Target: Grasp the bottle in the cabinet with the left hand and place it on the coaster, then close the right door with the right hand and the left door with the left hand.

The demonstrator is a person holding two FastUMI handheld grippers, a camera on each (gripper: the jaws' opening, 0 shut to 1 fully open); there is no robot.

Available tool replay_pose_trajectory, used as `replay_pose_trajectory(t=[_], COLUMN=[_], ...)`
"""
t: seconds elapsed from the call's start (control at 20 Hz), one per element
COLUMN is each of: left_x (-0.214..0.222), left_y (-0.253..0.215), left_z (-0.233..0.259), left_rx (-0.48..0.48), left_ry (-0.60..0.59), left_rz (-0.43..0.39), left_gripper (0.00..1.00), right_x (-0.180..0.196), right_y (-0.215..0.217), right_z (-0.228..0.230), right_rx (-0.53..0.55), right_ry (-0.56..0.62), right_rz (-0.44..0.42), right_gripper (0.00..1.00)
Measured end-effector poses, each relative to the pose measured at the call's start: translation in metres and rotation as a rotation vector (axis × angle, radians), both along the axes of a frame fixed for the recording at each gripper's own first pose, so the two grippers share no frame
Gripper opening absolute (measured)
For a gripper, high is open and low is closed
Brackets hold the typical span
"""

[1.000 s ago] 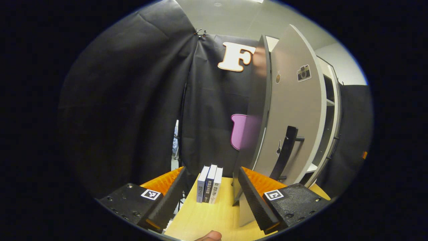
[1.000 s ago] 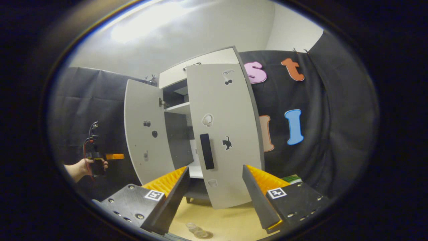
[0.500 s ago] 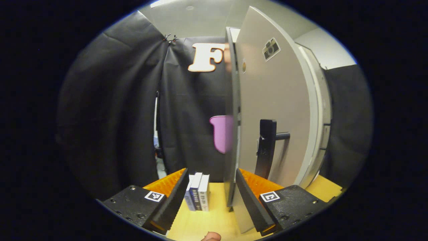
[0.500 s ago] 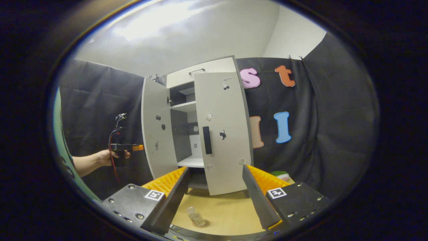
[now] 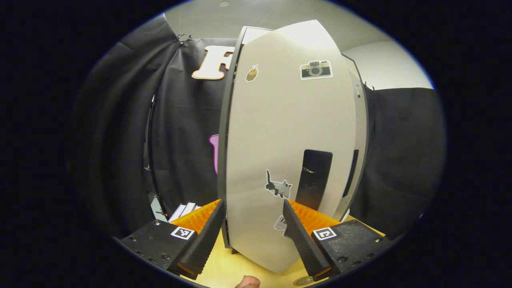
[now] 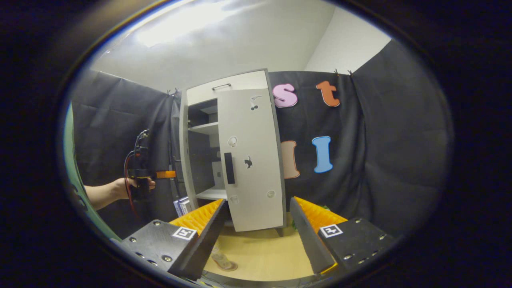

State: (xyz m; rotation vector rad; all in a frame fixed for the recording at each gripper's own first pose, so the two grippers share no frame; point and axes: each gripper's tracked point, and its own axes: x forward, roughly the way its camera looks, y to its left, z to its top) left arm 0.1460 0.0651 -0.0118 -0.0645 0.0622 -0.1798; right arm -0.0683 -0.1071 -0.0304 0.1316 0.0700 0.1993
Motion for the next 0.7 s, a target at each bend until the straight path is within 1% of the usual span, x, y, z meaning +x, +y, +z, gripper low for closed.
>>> replay_pose_trajectory(t=[0.05, 0.1, 0.15, 0.2, 0.3, 0.35, 0.4, 0.45, 0.5, 0.7], left_x=[0.003, 0.005, 0.007, 0.007, 0.010, 0.012, 0.015, 0.016, 0.018, 0.016], left_y=[-0.004, -0.005, -0.004, -0.005, -0.007, -0.007, -0.006, -0.005, -0.003, 0.001], left_z=[0.001, 0.001, 0.000, -0.003, -0.007, -0.009, -0.011, -0.011, -0.011, -0.008], left_rx=[0.001, 0.007, 0.009, 0.004, -0.020, -0.027, -0.031, -0.031, -0.029, -0.021], left_ry=[-0.008, -0.010, -0.013, -0.013, 0.001, 0.010, 0.018, 0.023, 0.023, 0.014], left_rz=[-0.012, -0.009, -0.002, 0.000, -0.011, -0.011, -0.010, -0.009, -0.003, 0.011], left_gripper=[0.93, 0.90, 0.94, 0.94, 0.94, 0.94, 0.94, 0.94, 0.95, 0.95], right_x=[0.002, 0.002, 0.003, 0.004, 0.008, 0.010, 0.013, 0.014, 0.015, 0.021], right_y=[-0.001, -0.003, -0.004, -0.004, -0.004, -0.005, -0.006, -0.005, -0.004, -0.004], right_z=[-0.003, -0.008, -0.011, -0.011, -0.012, -0.012, -0.011, -0.010, -0.009, -0.009], right_rx=[-0.002, -0.005, -0.005, -0.003, -0.003, -0.008, -0.009, -0.009, -0.007, -0.008], right_ry=[0.007, 0.015, 0.023, 0.026, 0.030, 0.029, 0.027, 0.025, 0.021, 0.023], right_rz=[-0.006, -0.016, -0.021, -0.022, -0.021, -0.025, -0.027, -0.022, -0.019, -0.016], right_gripper=[0.93, 0.96, 0.96, 0.93, 0.93, 0.96, 0.93, 0.96, 0.93, 0.93])
